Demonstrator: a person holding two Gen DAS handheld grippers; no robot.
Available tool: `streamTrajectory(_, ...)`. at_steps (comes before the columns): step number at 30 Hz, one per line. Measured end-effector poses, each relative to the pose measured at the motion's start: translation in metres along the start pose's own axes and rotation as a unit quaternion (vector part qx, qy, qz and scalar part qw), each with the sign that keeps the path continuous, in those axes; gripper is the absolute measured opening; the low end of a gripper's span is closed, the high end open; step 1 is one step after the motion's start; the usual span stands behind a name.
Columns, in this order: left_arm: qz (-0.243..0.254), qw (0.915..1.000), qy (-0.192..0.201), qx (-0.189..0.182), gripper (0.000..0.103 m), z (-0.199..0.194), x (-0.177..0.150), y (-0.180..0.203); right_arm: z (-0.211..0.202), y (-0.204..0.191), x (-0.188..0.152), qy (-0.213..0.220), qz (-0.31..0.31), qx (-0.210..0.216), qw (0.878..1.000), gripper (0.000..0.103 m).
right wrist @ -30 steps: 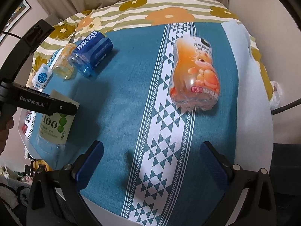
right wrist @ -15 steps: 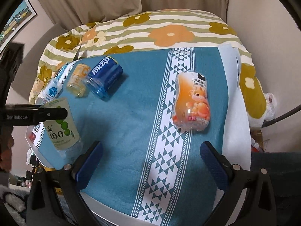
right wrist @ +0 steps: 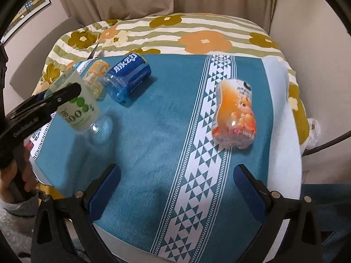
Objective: Flip cup upright
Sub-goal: 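Rotate the cup opening upward with the left gripper and lower it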
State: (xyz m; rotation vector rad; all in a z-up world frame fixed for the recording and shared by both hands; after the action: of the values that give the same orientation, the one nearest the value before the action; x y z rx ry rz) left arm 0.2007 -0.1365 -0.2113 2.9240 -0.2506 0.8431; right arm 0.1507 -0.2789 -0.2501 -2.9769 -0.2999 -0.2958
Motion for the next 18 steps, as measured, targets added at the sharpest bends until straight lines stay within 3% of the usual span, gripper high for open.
streamTrajectory(8, 0.015, 0.9999, 0.004, 0.007, 0.065, 0.007, -0.012, 0.002, 0.009, -0.01, -0.006, -0.004, -0.009, -0.001, 1.0, 0.102)
streamTrajectory(18, 0.018, 0.9994, -0.029, -0.003, 0.069, 0.017, -0.014, 0.001, 0.01, -0.017, -0.009, -0.001, -0.004, 0.004, 1.0, 0.102)
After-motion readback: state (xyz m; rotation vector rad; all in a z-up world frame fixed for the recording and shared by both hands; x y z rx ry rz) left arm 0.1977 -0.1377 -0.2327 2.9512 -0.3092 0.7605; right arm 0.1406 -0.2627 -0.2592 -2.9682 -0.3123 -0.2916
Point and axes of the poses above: each gripper's, at about its wrist camera, not at the fingertips, and z roughly the way its jaws point, y to its right, x to its top, the point moved 9 cm from there along z, roughly the way its jaws point, and after that the axes turned 14 degrees about -y, right-handed, at the moved point
